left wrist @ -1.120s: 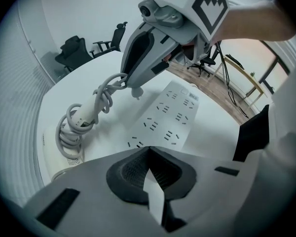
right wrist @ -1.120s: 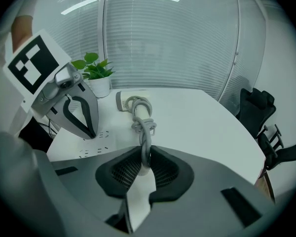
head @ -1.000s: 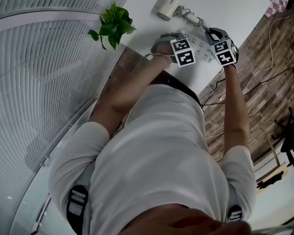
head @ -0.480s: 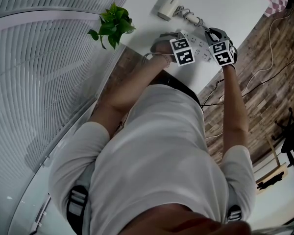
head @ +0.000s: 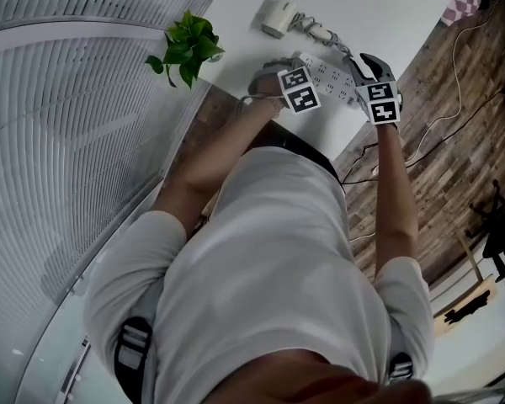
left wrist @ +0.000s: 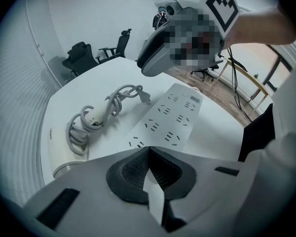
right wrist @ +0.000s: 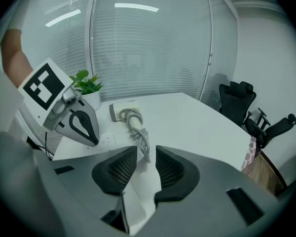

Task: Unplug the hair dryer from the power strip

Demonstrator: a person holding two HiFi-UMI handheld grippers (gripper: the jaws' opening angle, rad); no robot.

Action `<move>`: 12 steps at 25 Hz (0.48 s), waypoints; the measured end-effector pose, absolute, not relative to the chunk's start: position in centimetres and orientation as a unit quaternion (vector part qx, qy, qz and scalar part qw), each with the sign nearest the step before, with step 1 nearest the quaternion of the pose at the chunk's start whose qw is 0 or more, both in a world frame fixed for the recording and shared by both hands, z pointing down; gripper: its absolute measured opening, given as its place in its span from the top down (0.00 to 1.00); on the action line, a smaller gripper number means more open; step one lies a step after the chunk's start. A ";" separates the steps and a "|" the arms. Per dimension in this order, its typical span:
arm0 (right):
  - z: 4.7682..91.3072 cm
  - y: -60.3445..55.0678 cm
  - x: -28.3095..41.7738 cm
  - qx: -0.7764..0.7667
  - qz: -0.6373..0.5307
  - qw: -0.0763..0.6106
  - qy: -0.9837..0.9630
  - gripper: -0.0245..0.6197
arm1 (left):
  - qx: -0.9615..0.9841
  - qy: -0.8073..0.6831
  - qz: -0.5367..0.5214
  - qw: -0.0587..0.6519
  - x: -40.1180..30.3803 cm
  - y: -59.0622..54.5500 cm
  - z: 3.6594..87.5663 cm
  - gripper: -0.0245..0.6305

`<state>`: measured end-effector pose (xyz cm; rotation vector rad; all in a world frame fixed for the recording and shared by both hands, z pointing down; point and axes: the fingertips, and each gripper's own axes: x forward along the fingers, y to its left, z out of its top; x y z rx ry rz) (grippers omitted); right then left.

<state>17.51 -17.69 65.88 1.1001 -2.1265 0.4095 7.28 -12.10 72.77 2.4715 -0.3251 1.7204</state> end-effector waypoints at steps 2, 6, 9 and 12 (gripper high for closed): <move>64.8 -17.3 17.8 0.438 0.164 0.332 -0.819 0.76 | 0.816 -0.107 0.567 0.039 7.3 -12.1 72.8 0.92; 62.5 -16.4 18.5 0.466 0.175 0.292 -0.817 0.76 | 0.824 -0.122 0.553 0.009 7.6 -12.0 72.2 0.92; 60.7 -15.6 18.6 0.484 0.191 0.252 -0.816 0.77 | 0.846 -0.150 0.512 0.014 8.0 -12.3 70.0 0.92; 59.0 -14.7 18.4 0.498 0.201 0.222 -0.814 0.77 | 0.868 -0.180 0.463 0.006 7.9 -12.6 67.2 0.92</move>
